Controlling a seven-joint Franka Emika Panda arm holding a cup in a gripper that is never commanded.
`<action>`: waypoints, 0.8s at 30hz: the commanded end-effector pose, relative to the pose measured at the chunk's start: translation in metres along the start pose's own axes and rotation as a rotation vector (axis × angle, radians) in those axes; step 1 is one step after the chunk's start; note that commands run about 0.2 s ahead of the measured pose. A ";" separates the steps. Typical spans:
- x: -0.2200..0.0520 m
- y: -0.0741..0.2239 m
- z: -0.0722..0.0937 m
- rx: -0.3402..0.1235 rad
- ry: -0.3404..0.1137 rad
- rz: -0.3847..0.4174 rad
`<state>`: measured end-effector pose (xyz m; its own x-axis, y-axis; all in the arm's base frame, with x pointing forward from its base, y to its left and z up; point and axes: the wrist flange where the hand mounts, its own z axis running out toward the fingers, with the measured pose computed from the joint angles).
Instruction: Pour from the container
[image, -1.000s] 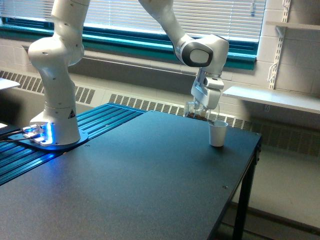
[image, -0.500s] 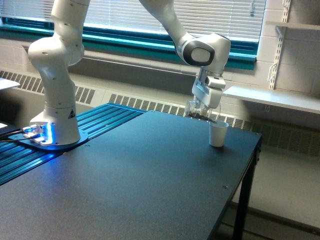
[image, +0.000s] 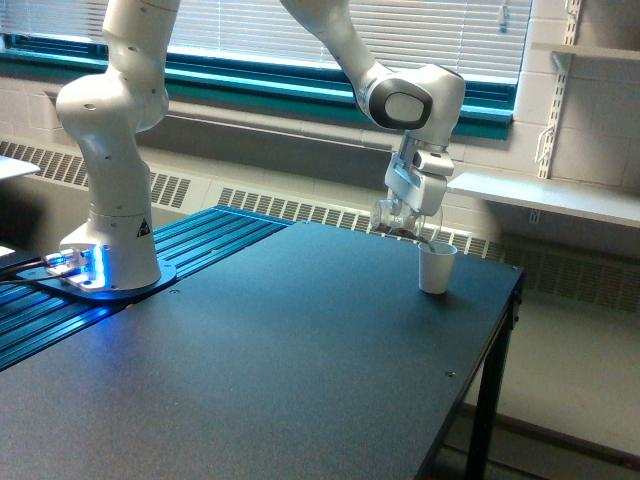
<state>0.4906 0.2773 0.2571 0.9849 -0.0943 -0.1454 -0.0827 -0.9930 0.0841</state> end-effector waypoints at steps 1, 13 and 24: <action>0.000 0.000 0.001 -0.007 -0.020 -0.028; 0.003 0.000 -0.004 -0.005 -0.033 -0.041; 0.004 -0.003 -0.009 0.012 -0.055 -0.044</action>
<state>0.4942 0.2797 0.2634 0.9792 -0.0716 -0.1897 -0.0580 -0.9954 0.0760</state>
